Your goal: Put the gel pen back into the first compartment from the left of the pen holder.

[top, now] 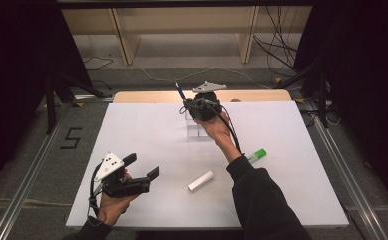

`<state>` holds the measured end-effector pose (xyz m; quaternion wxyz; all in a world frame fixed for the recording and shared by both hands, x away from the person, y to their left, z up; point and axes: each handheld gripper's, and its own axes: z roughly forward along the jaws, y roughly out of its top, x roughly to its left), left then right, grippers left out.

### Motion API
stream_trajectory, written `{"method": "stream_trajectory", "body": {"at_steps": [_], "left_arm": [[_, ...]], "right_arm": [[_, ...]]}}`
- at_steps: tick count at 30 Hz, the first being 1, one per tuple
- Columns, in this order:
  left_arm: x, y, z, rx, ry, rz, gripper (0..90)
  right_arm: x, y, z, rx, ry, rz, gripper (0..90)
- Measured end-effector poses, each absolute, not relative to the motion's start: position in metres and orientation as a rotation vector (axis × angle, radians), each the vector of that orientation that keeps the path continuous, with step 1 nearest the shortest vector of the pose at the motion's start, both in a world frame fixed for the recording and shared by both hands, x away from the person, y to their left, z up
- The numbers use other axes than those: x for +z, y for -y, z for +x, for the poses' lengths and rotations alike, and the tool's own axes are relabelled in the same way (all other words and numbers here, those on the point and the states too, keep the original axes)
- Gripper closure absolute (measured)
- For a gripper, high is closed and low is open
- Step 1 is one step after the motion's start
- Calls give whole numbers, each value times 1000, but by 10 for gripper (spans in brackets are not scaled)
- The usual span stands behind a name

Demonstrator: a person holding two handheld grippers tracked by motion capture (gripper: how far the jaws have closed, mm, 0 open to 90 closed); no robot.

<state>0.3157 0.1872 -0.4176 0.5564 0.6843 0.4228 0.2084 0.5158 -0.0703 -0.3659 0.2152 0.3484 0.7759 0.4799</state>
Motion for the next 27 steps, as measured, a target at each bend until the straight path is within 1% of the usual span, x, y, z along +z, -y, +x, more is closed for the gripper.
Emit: {"method": "stream_trajectory", "body": {"at_steps": [16, 27], "left_arm": [[-418, -187, 316, 483, -996, 1618, 57], [-418, -187, 316, 478, -992, 1616, 57]], "right_arm": [[-372, 69, 532, 1331, -2076, 997, 798], [-368, 69, 542, 1335, -2033, 1014, 798]]}}
